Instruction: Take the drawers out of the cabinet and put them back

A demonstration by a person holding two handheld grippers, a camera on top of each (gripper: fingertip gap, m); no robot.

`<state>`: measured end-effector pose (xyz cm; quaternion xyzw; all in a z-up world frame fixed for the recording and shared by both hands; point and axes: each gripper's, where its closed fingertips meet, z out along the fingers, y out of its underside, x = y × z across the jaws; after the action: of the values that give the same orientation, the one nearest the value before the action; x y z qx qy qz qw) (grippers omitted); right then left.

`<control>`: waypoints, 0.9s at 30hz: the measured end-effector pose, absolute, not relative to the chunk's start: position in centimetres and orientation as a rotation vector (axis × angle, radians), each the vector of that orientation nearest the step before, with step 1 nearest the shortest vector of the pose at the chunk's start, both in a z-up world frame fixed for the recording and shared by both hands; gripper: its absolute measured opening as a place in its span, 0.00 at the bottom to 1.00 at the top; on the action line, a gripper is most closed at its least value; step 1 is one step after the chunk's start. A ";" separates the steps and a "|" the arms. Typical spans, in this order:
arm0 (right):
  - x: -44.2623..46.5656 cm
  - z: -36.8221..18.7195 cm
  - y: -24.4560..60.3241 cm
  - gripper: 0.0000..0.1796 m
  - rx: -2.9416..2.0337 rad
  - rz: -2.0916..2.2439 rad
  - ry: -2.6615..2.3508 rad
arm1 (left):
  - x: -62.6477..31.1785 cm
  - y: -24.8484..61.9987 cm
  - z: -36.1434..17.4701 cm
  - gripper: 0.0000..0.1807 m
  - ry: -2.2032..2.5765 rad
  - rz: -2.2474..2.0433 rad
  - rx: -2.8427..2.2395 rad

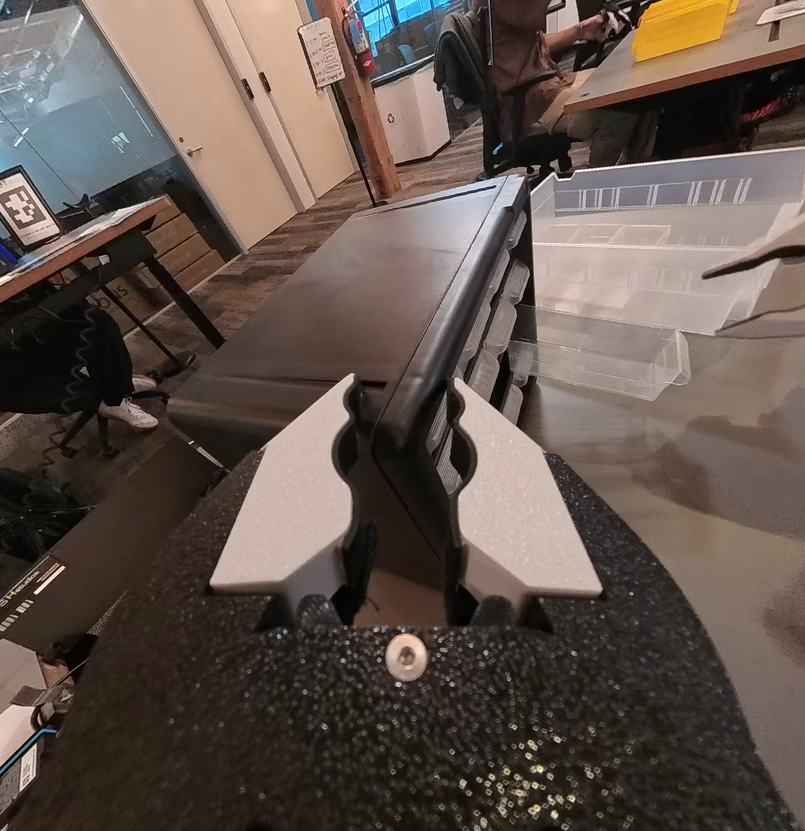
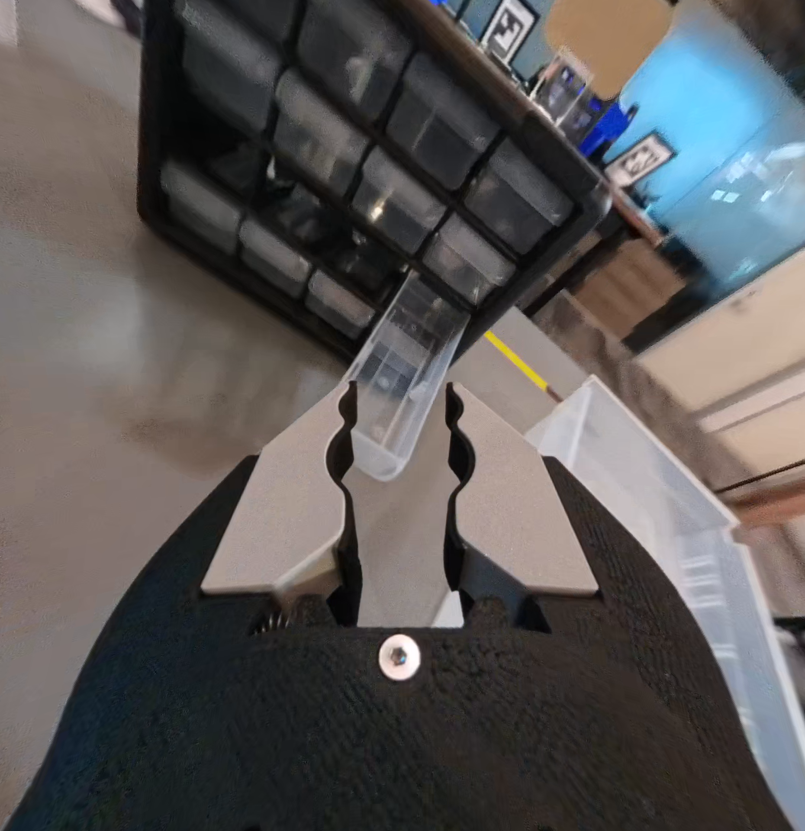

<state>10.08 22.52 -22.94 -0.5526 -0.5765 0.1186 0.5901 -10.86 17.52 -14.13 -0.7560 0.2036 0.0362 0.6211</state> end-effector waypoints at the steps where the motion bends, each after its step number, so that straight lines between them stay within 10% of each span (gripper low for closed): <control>1: 9.4 -22.5 22.6 0.20 -1.335 0.335 -1.321 | -10.9 17.5 -14.1 0.20 0.468 0.084 -1.738; 4: 6.9 -22.2 22.8 0.11 -1.487 0.465 -1.331 | -10.9 17.5 -14.1 0.20 0.469 0.088 -1.740; 11: 3.0 -27.5 24.9 0.26 -1.923 0.436 -1.397 | -10.9 17.5 -14.2 0.20 0.470 0.092 -1.742; 16: 3.7 -28.9 25.2 0.01 -2.013 0.277 -1.421 | -10.8 17.5 -14.2 0.20 0.468 0.107 -1.751; 27: 4.5 -26.4 24.3 0.01 -2.160 0.255 -1.494 | -10.9 17.6 -14.3 0.21 0.480 0.170 -1.774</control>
<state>4.47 24.34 -26.36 -0.7929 -0.5484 0.0935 0.2486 -10.89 17.64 -14.31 -0.7663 0.2074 0.0736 0.6036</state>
